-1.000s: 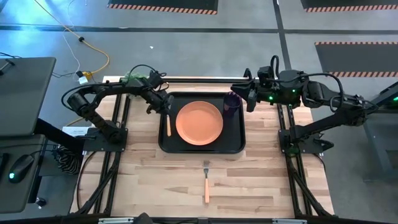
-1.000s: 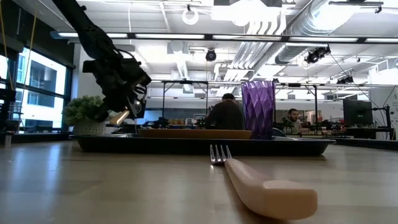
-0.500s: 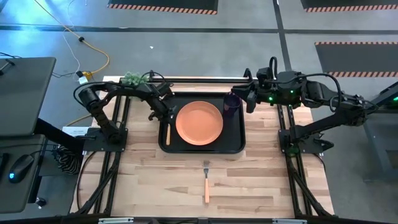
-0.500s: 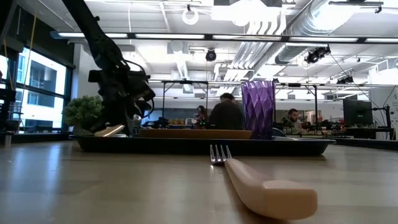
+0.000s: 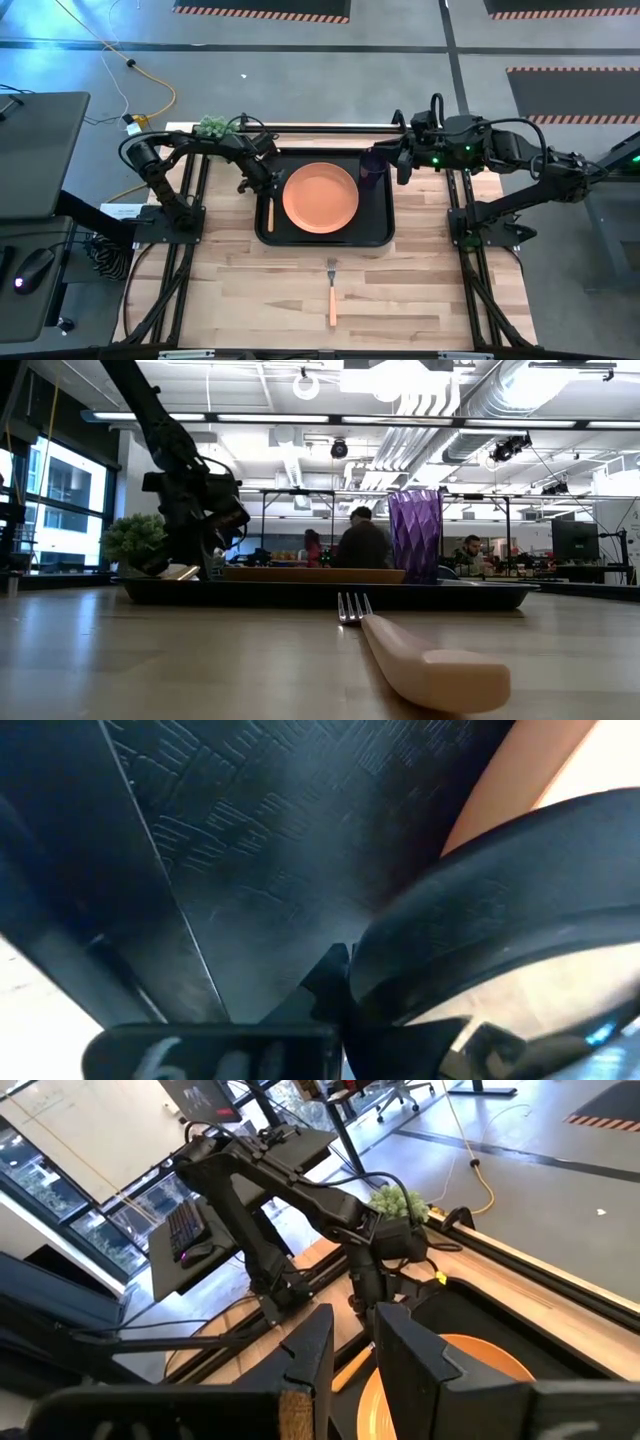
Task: Pick and place plate/cup/fork/spoon on tray
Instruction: Put the yellow spoon to the left side of the orange plate on the black serving tray
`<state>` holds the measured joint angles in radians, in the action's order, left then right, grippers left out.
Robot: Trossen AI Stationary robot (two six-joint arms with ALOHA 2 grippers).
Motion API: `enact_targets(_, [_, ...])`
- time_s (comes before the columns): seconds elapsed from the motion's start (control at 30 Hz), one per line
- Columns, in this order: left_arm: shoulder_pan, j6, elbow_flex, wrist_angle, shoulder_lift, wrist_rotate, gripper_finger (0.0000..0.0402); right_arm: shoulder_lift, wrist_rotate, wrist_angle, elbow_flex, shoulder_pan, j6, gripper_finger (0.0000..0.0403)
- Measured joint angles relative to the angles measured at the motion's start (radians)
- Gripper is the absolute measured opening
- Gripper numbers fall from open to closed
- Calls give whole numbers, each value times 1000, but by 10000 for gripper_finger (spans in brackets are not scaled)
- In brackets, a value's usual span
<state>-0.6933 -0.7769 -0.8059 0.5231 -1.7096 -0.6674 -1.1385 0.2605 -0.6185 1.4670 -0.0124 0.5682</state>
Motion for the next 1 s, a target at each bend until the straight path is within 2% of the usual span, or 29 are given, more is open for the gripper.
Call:
enact_targets(0.3, [0,23,0,0,0,0,8,0,-7,-30,0,0,11,67])
enact_targets(0.67, [0,28,0,-3,0,0,46,0,-7,-37,0,0,10,67])
enact_targets(1.0, [0,29,0,-3,0,0,49,0,-7,-36,0,0,9,67])
